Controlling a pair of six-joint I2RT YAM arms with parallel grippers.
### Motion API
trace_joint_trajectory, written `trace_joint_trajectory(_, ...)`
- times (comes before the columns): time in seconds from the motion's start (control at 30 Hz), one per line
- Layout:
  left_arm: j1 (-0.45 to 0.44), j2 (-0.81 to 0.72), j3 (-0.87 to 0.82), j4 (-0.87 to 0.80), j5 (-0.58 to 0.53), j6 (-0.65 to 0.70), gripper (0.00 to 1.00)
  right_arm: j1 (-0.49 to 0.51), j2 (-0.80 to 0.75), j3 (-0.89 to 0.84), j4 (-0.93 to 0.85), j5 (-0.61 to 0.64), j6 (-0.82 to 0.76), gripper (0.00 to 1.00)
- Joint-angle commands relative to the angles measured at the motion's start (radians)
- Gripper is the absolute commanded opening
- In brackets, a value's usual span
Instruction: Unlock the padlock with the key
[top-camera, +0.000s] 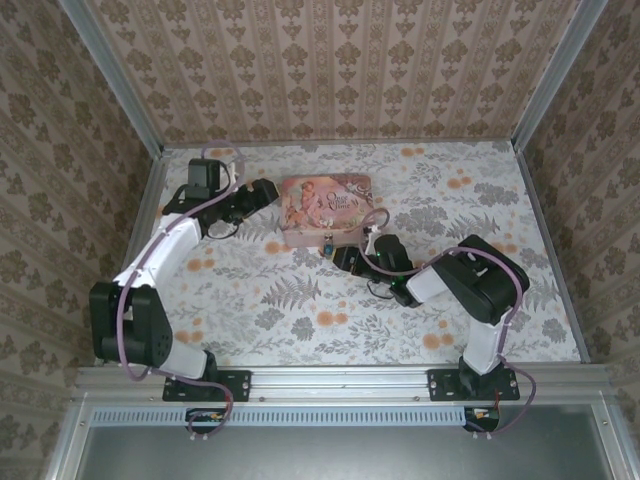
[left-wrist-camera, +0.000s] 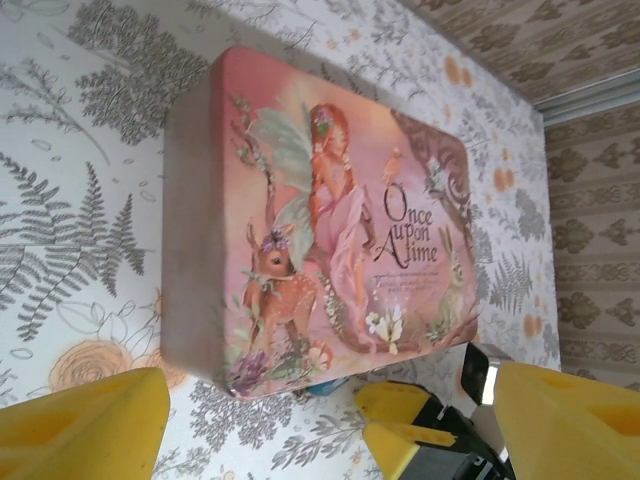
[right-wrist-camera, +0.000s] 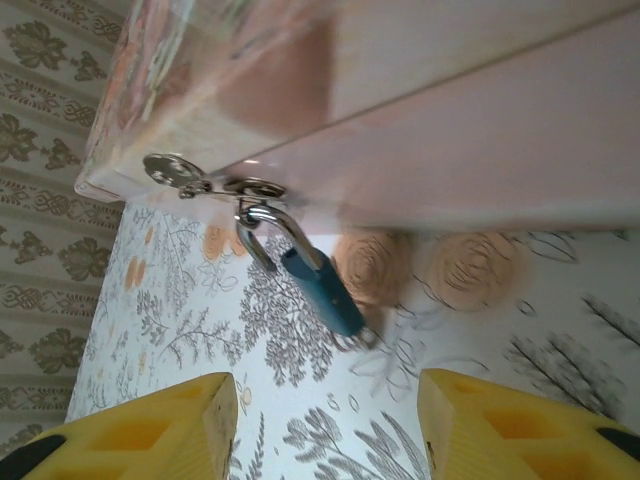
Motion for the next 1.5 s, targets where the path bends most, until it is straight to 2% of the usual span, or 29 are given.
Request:
trace_joint_trajectory(0.0,0.001,0.020,0.049,-0.079,-0.004,0.056,0.85,0.015,0.034,0.039,0.035,0.029,-0.046,0.51)
trace_joint_trajectory(0.27,-0.001,0.083,0.105,-0.102,0.030,0.042,0.85,0.047,0.035,0.089,-0.105,0.122,-0.173,0.49)
trace_joint_trajectory(0.53,-0.001,0.107,0.133,-0.100,0.042,0.037,0.85,0.061,0.063,0.091,-0.091,0.193,-0.194,0.49)
trace_joint_trajectory(0.83,-0.001,0.142,0.176,-0.125,0.045,0.046,0.85,0.070,0.130,0.130,-0.053,0.180,-0.189,0.48)
trace_joint_trajectory(1.07,0.000,0.149,0.189,-0.123,0.048,0.038,0.85,0.073,0.146,0.118,-0.022,0.184,-0.177,0.43)
trace_joint_trajectory(1.27,-0.001,0.151,0.186,-0.110,0.047,0.030,0.85,0.073,0.151,0.106,-0.009,0.188,-0.169,0.33)
trace_joint_trajectory(1.47,-0.001,0.156,0.186,-0.111,0.036,0.037,0.85,0.072,0.140,0.091,-0.008,0.205,-0.161,0.08)
